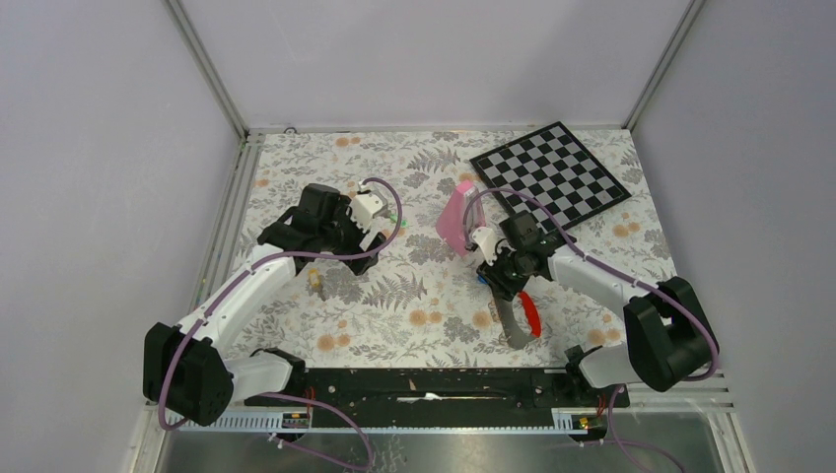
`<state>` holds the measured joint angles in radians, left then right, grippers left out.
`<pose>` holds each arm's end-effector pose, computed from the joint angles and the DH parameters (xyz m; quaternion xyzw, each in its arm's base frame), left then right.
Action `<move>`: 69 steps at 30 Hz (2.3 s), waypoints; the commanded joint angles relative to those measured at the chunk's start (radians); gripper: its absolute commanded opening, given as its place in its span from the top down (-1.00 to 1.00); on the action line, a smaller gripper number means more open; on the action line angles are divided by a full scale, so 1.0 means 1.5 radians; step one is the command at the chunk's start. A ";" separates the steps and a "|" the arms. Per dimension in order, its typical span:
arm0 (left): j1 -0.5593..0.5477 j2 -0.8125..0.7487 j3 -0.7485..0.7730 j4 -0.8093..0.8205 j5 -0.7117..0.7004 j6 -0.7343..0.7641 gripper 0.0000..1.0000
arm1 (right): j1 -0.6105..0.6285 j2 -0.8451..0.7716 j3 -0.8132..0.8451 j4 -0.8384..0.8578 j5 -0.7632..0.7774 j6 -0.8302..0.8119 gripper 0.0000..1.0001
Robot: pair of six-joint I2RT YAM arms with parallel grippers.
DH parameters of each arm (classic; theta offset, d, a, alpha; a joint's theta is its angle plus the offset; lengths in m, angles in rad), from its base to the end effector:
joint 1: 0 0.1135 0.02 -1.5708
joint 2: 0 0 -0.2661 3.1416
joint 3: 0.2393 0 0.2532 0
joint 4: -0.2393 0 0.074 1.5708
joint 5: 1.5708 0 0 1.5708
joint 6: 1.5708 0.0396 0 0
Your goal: Put the keys on the keyring
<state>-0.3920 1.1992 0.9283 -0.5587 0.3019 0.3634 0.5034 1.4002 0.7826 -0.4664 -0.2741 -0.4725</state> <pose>0.2283 -0.1071 0.2710 0.3905 0.8365 -0.1453 0.3560 0.2248 0.1361 0.1831 -0.4798 0.8338 0.1363 0.2367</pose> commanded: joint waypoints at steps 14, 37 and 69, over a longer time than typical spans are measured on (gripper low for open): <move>-0.003 -0.025 0.002 0.023 0.005 -0.007 -0.76 | 0.004 0.072 0.066 -0.007 0.029 0.052 0.28; -0.003 -0.029 -0.007 0.023 0.000 0.000 -0.76 | -0.004 -0.035 0.030 -0.058 0.038 -0.020 0.17; -0.003 -0.013 0.002 0.023 0.005 -0.002 -0.75 | 0.079 -0.076 -0.070 -0.086 -0.055 -0.128 0.04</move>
<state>-0.3920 1.1843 0.9222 -0.5583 0.3027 0.3592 0.5980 1.2911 0.6876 -0.6304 -0.4015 -0.6548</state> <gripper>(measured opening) 0.875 0.498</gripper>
